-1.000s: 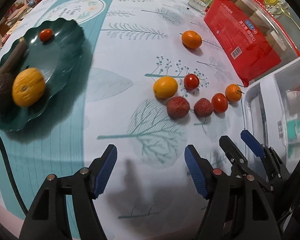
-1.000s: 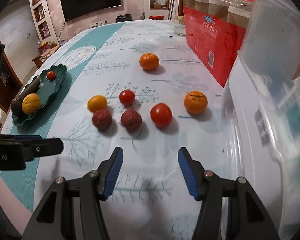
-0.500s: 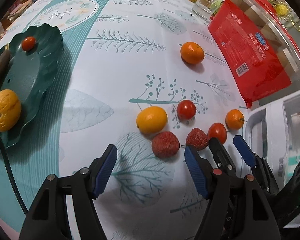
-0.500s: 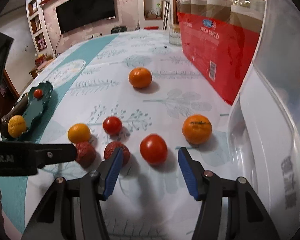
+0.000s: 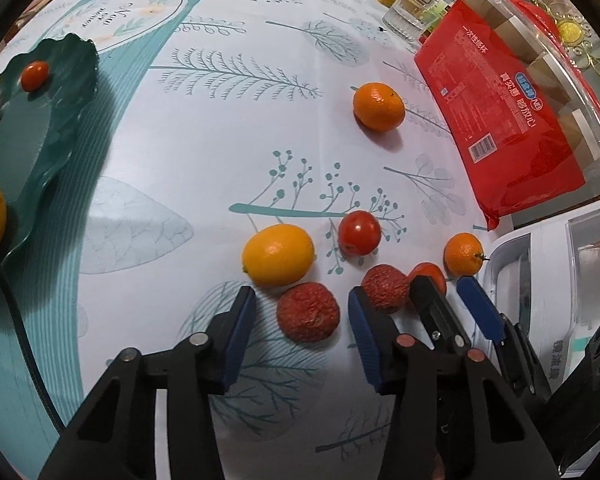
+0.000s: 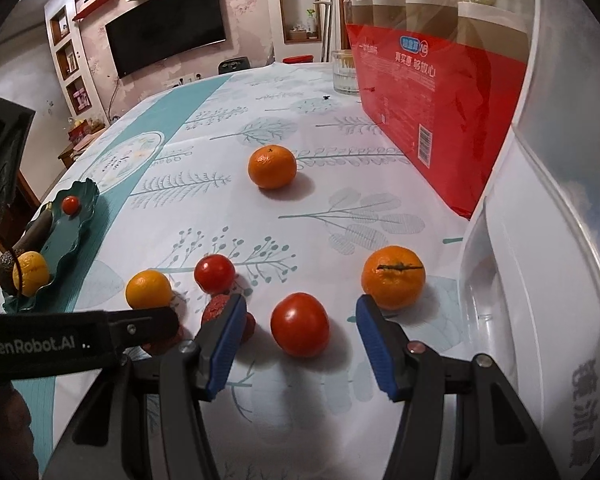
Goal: Organize fruits
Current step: 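Grasp a red lychee with the left tool while the right tool grasps a red tomato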
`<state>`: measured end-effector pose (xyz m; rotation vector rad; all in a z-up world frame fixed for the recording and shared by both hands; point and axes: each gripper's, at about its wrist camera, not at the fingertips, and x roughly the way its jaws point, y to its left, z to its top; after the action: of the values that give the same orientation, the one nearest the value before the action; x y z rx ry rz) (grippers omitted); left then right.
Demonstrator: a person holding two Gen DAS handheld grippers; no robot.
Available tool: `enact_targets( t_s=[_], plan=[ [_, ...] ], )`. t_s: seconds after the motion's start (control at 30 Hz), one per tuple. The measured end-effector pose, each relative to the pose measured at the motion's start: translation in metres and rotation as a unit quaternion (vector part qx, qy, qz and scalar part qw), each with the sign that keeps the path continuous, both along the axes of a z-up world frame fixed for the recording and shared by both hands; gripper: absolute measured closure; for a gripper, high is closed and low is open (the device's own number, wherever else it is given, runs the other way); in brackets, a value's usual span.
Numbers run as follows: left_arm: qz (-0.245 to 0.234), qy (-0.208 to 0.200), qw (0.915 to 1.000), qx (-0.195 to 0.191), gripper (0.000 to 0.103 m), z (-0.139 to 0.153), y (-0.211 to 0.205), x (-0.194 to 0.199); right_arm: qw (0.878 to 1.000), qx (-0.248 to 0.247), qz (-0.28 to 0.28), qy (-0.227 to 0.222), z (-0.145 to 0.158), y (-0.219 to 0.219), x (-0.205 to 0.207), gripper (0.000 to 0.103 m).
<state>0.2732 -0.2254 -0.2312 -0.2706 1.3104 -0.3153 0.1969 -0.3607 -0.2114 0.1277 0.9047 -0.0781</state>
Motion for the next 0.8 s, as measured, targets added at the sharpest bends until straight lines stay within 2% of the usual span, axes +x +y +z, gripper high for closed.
enact_targets(
  t_s=[0.2, 0.33, 0.5, 0.57, 0.8],
  plan=[
    [-0.001, 0.009, 0.9998, -0.017, 0.072, -0.003, -0.003, 0.002, 1.000, -0.010, -0.005, 0.017, 0.001, 0.001, 0.001, 0.047],
    [-0.003, 0.012, 0.9998, -0.019, 0.073, -0.004, -0.004, 0.002, 0.999, -0.009, -0.014, 0.041, -0.002, -0.001, 0.006, 0.060],
    [-0.004, 0.019, 0.9996, -0.023, 0.074, -0.005, -0.001, 0.002, 0.998, 0.011, -0.008, 0.060, -0.007, -0.001, 0.009, 0.063],
    [-0.004, 0.020, 0.9995, -0.024, 0.074, -0.003, 0.001, 0.001, 0.998, 0.013, -0.005, 0.067, -0.009, 0.000, 0.011, 0.069],
    [0.000, 0.014, 0.9997, -0.021, 0.074, 0.003, 0.008, -0.001, 0.997, 0.017, -0.004, 0.074, -0.009, 0.000, 0.011, 0.070]
  ],
)
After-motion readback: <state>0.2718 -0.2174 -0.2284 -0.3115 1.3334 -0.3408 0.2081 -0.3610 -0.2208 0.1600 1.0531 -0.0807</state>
